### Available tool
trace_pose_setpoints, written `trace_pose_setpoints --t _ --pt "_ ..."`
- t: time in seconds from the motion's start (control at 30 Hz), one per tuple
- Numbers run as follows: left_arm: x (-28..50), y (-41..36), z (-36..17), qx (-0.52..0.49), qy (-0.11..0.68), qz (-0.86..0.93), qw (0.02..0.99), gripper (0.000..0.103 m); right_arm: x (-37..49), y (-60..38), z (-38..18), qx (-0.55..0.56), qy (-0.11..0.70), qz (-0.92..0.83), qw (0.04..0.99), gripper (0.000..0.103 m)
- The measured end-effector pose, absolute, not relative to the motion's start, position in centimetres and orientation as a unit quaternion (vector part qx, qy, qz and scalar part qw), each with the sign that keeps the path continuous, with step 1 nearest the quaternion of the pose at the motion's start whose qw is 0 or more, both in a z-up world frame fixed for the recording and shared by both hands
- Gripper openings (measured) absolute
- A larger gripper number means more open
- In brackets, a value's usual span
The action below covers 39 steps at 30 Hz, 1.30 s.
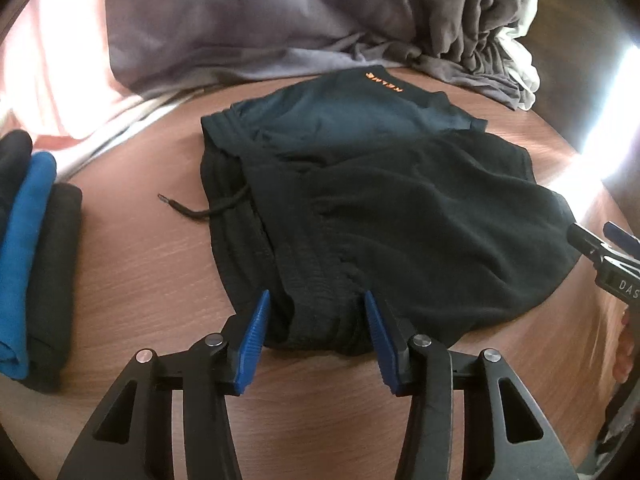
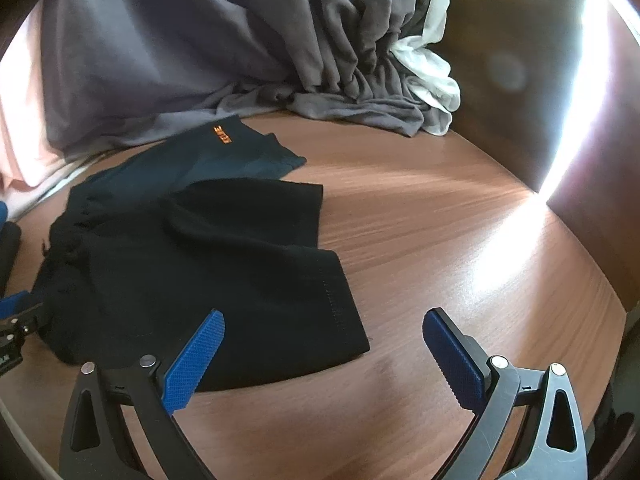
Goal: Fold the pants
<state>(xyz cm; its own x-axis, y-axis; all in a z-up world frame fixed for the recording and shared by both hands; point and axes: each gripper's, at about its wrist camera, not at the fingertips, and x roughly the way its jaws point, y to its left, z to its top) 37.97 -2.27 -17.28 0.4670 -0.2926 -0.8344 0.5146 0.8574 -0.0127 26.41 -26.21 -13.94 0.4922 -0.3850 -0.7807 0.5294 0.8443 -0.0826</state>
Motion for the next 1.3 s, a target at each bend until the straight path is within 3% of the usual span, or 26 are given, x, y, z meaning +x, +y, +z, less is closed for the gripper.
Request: trace_pose_setpoints --t 0.07,0.17,0.27,0.33,0.57,0.93,1.1,1.17,1.3 --pt "38.1 -2.4 -17.4 0.122 0.463 -0.239 0.845 0.044 26.7 -26.3 -14.2 0.082 0.429 -0.265 0.860 0.101" --pt "38.3 -2.5 -17.4 0.113 0.469 -0.250 0.840 0.031 27.1 -26.6 -14.5 0.082 0.430 -0.261 0.860 0.099" --pt "38.1 -2.6 -17.2 0.115 0.466 -0.254 0.840 0.028 27.5 -26.9 -14.7 0.087 0.432 -0.259 0.859 0.097" --pt "37.7 -2.8 -16.4 0.119 0.452 -0.253 0.847 0.008 27.6 -27.1 -14.8 0.086 0.431 -0.262 0.859 0.097" --pt "34.7 -2.0 -10.5 0.113 0.363 -0.211 0.900 0.007 27.4 -27.4 -14.5 0.097 0.432 -0.260 0.858 0.095" --pt "33.1 0.2 -13.2 0.116 0.447 -0.174 0.869 0.008 25.7 -24.7 -13.9 0.092 0.448 -0.218 0.863 0.095" --pt "32.8 0.1 -14.0 0.117 0.460 -0.168 0.864 0.008 25.9 -25.4 -14.9 0.103 0.458 -0.218 0.855 0.080" --pt "32.8 0.3 -14.3 0.116 0.464 -0.167 0.862 0.008 25.8 -25.7 -15.2 0.127 0.467 -0.209 0.850 0.069" --pt "33.0 0.4 -15.1 0.115 0.474 -0.164 0.857 0.008 25.3 -25.2 -15.8 0.128 0.483 -0.204 0.842 0.060"
